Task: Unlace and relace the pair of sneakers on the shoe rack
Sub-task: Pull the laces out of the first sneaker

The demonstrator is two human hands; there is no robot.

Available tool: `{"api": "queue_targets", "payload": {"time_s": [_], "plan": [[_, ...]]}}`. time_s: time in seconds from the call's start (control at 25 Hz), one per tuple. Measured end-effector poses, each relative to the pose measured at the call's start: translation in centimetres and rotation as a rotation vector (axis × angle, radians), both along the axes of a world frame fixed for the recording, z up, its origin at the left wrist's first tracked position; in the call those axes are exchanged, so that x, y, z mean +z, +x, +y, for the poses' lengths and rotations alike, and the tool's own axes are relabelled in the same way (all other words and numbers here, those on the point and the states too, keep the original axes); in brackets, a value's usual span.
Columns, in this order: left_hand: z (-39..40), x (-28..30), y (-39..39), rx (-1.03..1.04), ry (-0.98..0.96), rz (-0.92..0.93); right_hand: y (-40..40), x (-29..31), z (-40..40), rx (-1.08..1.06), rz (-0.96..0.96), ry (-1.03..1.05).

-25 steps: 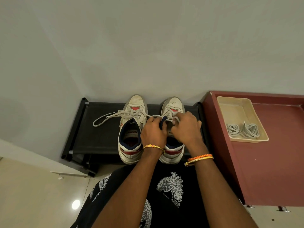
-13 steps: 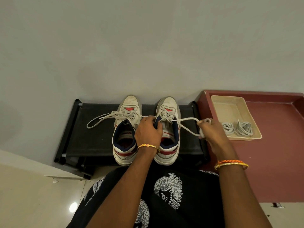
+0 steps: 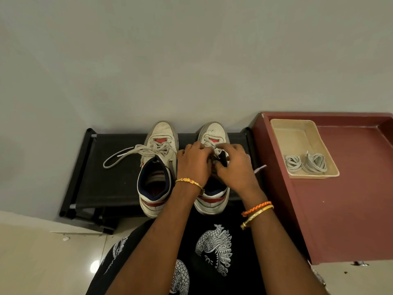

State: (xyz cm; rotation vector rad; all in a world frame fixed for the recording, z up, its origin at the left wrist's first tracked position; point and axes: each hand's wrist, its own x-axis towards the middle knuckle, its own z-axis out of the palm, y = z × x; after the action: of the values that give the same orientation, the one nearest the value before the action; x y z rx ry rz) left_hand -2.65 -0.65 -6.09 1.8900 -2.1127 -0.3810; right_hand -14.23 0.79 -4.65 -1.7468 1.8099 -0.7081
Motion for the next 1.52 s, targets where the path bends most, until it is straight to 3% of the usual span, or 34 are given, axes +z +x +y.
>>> {"api": "queue_targets", "payload": {"time_s": [0.12,0.36,0.6,0.68,0.84,0.92,1.0,1.12,1.24,1.52], "plan": [[-0.4,-0.2,0.0,-0.036,-0.013,0.006,-1.0,0.4,-0.9,-0.209,-0.225,-0.016],[-1.3,-0.1,-0.8,-0.024,-0.021,-0.063,-0.1,-0.8,-0.4,-0.227,0.002,0.153],[-1.0,-0.4,-1.4,-0.057,-0.053,0.035,-0.8,-1.0,-1.5,-0.367,-0.156,0.252],[-0.9,-0.4,-1.3,0.044,-0.084,0.17,-1.3,-0.9,-1.4,-0.415,-0.251,0.283],[-1.8,-0.5,-0.3,0.576,0.088,0.701,-1.7,-0.6,-1.5,-0.432,-0.411,0.362],[-2.1,-0.6,0.1,0.578,0.123,0.829,-1.7,-0.6,-1.7,-0.397,-0.402,0.374],[-2.1,-0.6,0.3,0.331,-0.016,0.687,-1.9,-0.7,-1.9,-0.36,-0.39,0.393],[-1.6,-0.7,0.1,-0.001,-0.202,0.255,-2.2,-0.7,-2.4,-0.32,-0.429,0.444],[-1.1,-0.5,-0.8,-0.108,-0.06,-0.103,-2.3,-0.7,-2.7,-0.303,-0.475,0.49],[-0.8,-0.4,-1.6,0.012,-0.147,-0.061,-2.2,-1.0,-2.9,-0.309,-0.485,0.499]]}}
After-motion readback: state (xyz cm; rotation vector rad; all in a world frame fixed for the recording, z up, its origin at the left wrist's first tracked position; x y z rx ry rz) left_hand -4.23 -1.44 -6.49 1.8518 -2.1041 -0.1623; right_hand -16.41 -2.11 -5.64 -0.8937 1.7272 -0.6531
